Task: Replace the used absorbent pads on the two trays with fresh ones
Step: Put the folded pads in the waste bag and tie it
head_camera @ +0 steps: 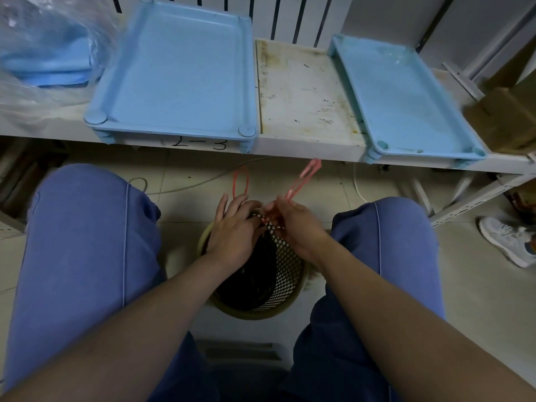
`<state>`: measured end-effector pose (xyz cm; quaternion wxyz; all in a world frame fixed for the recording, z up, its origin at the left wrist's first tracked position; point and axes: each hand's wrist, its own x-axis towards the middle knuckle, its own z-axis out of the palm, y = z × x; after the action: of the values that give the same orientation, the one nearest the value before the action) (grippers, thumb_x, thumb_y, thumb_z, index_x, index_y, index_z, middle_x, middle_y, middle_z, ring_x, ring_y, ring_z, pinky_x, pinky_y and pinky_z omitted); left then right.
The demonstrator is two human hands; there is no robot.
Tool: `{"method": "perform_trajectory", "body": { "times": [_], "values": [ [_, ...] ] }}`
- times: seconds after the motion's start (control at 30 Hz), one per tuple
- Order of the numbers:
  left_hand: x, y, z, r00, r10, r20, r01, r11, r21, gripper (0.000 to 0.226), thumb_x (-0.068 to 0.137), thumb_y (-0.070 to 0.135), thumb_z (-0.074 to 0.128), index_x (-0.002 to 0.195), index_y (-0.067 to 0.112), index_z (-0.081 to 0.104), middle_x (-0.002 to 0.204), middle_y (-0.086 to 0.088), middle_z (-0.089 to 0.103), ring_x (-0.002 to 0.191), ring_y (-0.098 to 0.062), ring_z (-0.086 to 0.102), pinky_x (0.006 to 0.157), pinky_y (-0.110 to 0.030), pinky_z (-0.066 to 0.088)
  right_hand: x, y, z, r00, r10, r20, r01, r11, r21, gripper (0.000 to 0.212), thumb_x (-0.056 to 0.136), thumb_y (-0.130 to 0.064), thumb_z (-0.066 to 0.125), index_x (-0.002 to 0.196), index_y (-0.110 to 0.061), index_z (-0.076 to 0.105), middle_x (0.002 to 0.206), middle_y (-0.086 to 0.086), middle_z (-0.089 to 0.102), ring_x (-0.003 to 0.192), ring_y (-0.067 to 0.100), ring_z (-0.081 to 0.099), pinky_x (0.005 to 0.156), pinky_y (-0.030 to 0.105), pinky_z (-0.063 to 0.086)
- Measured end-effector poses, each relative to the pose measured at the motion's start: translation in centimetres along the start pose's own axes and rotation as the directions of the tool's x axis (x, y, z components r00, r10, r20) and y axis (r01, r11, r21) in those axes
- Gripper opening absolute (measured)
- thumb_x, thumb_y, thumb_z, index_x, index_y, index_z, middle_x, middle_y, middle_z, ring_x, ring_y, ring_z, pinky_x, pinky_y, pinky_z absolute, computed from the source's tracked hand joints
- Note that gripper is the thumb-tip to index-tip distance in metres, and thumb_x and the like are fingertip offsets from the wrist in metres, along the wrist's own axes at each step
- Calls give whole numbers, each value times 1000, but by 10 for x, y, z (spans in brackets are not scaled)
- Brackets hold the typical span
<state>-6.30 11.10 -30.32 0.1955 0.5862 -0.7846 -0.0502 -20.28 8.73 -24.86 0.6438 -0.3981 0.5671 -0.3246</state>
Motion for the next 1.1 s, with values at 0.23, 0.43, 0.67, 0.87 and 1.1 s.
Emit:
{"method": "perform_trajectory", "body": {
  "times": [0.23, 0.43, 0.67, 0.87, 1.1],
  "values": [
    [4, 7, -8, 994, 65, 88, -68, 997, 29, 30, 96, 37, 40, 113, 25, 61, 110, 12, 62, 122, -13, 47, 116, -46, -14, 1, 3, 6, 960, -276, -41, 253, 924, -289, 47, 101, -37, 38, 58, -20, 45, 53, -3, 46, 48, 8, 41, 56, 26, 35],
    [5, -1, -8, 997, 18, 69, -24, 996, 84, 21, 91, 32, 54, 102, 28, 71, 116, 8, 57, 130, -19, 34, 115, -51, -11, -1, 1, 6, 953, -258, -158, 224, 952, -207, 45, 102, -34, 34, 62, -17, 46, 53, -4, 42, 46, 6, 39, 53, 25, 35],
    [4, 0, -6, 997, -11, 79, 8, 999, 33, 27, 95, 34, 48, 110, 31, 70, 140, 16, 43, 144, -16, 16, 115, -47, -14, 6, 4, -3, 964, -264, 38, 227, 738, -635, 41, 101, -31, 39, 97, -10, 73, 95, 6, 72, 85, 13, 65, 70, 19, 44],
    [2, -4, -5, 997, -62, 50, 61, 998, 8, 27, 94, 30, 50, 114, 27, 68, 147, 15, 36, 144, -15, 12, 115, -45, -15, 7, 13, 2, 958, -173, 229, 285, 646, -708, 49, 87, -67, 39, 109, -32, 65, 95, -4, 70, 91, 11, 66, 85, 35, 53],
    [-1, -2, -2, 988, -109, 107, 109, 994, 0, 39, 93, 48, 46, 129, 36, 54, 159, 6, 11, 147, -22, -4, 115, -50, -14, -4, -1, 5, 933, -332, 140, 356, 790, -499, 30, 99, -14, 46, 97, 1, 72, 84, -10, 57, 78, -9, 58, 73, 1, 41]
  ]
}}
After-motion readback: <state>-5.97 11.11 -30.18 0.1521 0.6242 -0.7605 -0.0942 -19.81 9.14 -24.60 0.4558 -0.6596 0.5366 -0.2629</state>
